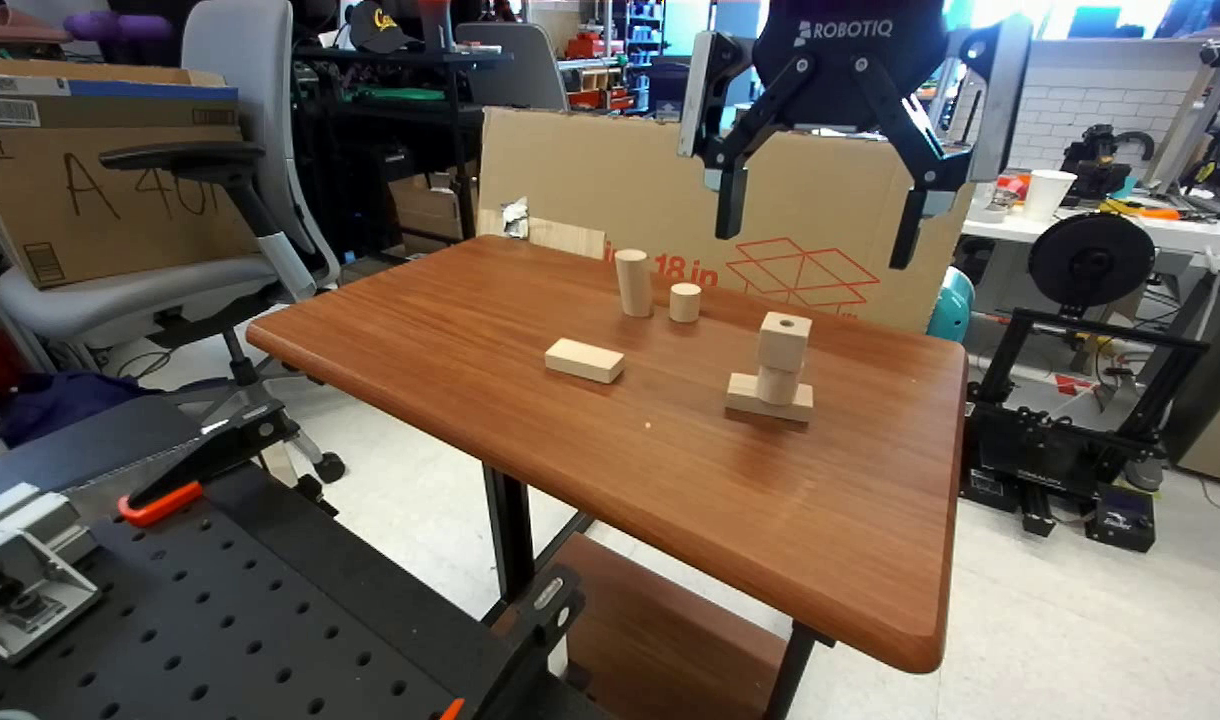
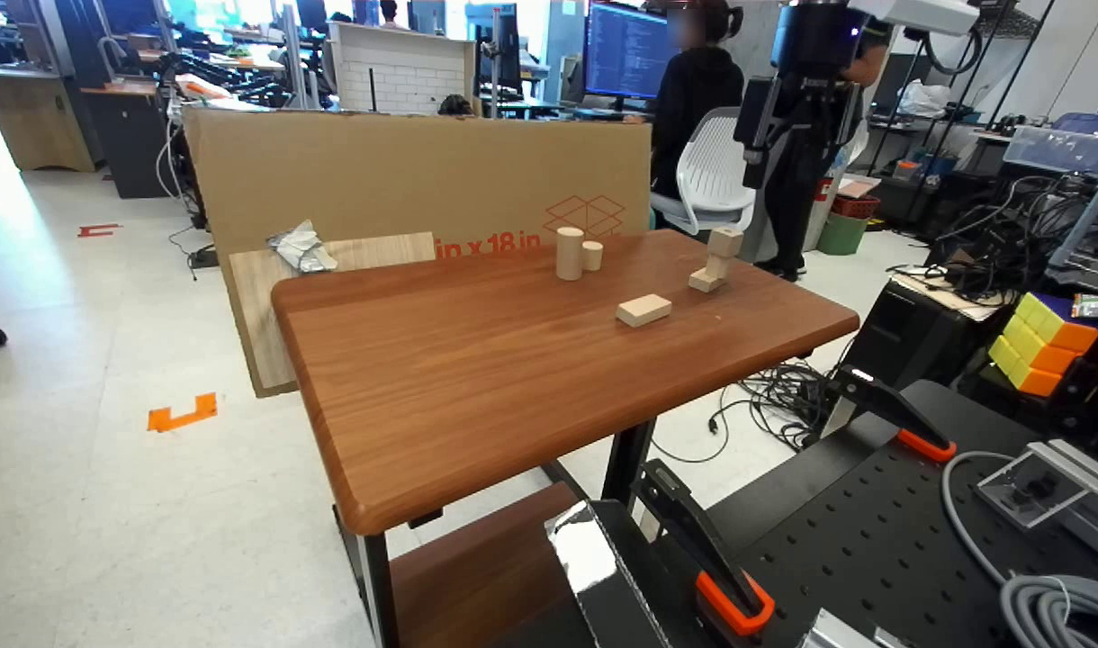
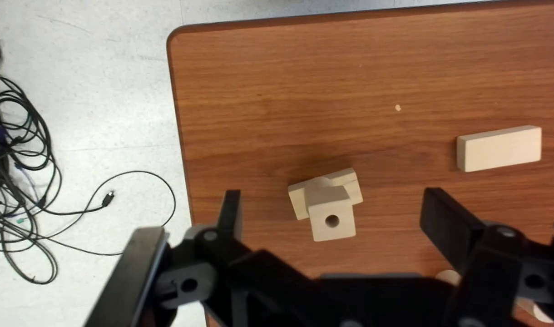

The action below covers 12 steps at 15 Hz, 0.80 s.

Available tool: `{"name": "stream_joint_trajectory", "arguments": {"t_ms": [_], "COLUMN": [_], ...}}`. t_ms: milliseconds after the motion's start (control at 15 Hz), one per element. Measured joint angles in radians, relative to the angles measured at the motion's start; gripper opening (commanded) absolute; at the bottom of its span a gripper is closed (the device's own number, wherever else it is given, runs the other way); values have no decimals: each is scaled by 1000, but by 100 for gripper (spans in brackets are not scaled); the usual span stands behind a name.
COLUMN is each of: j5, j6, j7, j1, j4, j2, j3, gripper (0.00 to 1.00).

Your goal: Put the block on the rectangle

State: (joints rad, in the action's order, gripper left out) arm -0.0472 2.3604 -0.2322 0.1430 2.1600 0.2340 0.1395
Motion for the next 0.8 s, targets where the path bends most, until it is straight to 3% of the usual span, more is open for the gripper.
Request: {"name": "stream_joint_trajectory", "arguments": {"t_ms": [800], "j5": [34], "j6": [0], "j7": [-39], "j1": [2], "j4": [-100], "j2": [149], "j3": [-24], "gripper": [100]}}
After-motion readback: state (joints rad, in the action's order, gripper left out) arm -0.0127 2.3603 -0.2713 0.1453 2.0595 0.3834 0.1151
